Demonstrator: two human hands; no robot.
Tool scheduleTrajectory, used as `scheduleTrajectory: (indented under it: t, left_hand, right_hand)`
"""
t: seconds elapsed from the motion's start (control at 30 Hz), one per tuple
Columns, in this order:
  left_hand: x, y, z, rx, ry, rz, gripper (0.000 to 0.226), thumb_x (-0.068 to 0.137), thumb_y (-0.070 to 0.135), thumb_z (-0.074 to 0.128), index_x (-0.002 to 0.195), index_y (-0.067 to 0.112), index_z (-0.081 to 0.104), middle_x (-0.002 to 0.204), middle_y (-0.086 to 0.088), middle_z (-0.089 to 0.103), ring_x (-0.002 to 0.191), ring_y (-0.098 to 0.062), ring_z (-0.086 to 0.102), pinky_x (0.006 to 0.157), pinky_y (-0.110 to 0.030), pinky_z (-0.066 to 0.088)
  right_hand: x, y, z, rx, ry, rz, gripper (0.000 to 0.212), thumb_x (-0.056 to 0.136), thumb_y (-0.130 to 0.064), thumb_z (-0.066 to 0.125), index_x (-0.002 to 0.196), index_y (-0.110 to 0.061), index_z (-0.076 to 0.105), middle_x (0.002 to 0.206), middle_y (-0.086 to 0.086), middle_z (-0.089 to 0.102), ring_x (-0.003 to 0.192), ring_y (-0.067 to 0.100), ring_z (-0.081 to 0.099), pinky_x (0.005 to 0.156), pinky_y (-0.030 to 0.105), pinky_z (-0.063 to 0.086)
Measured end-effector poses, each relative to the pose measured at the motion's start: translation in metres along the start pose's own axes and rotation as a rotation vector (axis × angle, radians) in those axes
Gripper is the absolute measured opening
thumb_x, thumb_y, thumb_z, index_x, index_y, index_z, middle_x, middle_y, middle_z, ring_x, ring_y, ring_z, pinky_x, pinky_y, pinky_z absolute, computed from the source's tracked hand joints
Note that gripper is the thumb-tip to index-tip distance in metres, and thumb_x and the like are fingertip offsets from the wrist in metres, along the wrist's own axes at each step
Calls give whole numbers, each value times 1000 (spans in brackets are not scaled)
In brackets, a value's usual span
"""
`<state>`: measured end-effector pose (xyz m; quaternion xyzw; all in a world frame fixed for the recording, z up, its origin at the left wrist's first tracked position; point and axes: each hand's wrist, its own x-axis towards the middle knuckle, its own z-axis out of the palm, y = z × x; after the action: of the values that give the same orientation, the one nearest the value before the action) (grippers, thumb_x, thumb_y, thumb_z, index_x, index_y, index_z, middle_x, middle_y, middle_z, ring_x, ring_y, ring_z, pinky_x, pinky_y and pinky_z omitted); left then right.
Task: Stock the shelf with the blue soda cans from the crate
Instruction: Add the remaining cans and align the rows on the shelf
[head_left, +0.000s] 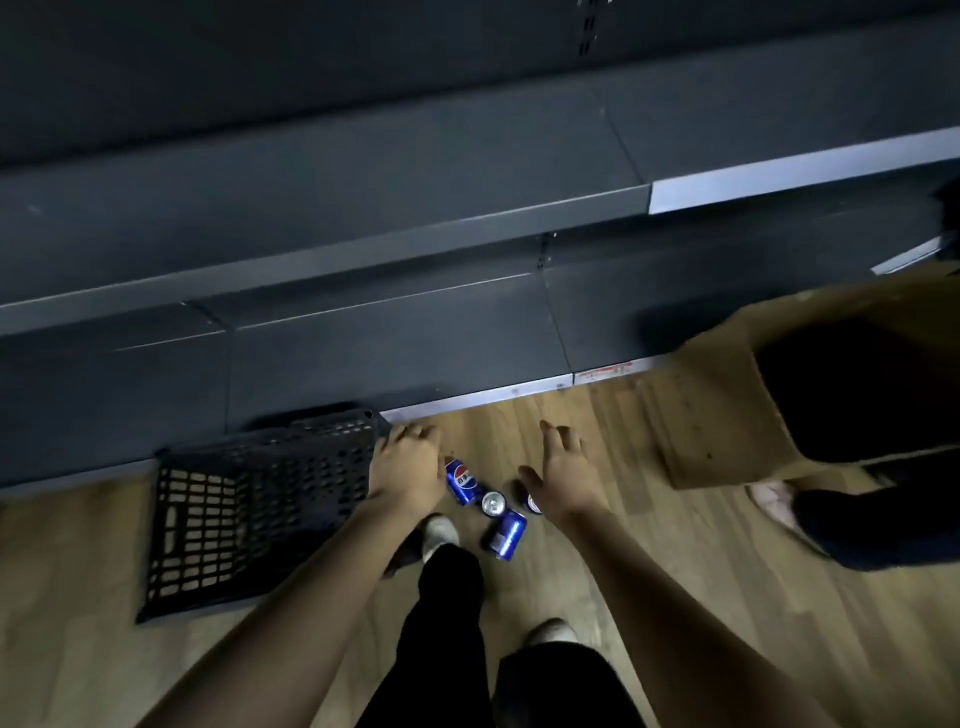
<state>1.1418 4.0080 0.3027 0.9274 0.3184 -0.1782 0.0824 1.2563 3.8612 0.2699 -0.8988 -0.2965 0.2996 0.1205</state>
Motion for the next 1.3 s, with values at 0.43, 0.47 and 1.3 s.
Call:
scheduleTrajectory:
  t: [0.43,0.47,1.3]
  left_hand:
    - [139,-59,216,167,-112,105,36,93,24,44,128,15,44,135,-4,47,128,-23,36,101,-32,31]
    - [148,-58,236,171,-111,115,35,93,24,43,128,15,44,135,-5,46,128,-23,36,101,-33,31]
    - [261,-38,499,430,-302,384,61,99,22,41,151,24,9,158,-12,0,144,-32,2,108,-66,16]
  right_hand:
    - [129,78,231,-156,-302,18,82,85,-27,65,149,-12,16,150,11,21,136,30,29,110,32,27]
    - [139,83,247,-153,-323,11,83,84,-29,66,148,-11,17,150,13,21,136,31,29,110,32,26]
    - [249,165,438,-286,-300,-151,56,103,-27,30,150,-42,2,159,8,-7,143,39,9,104,54,35]
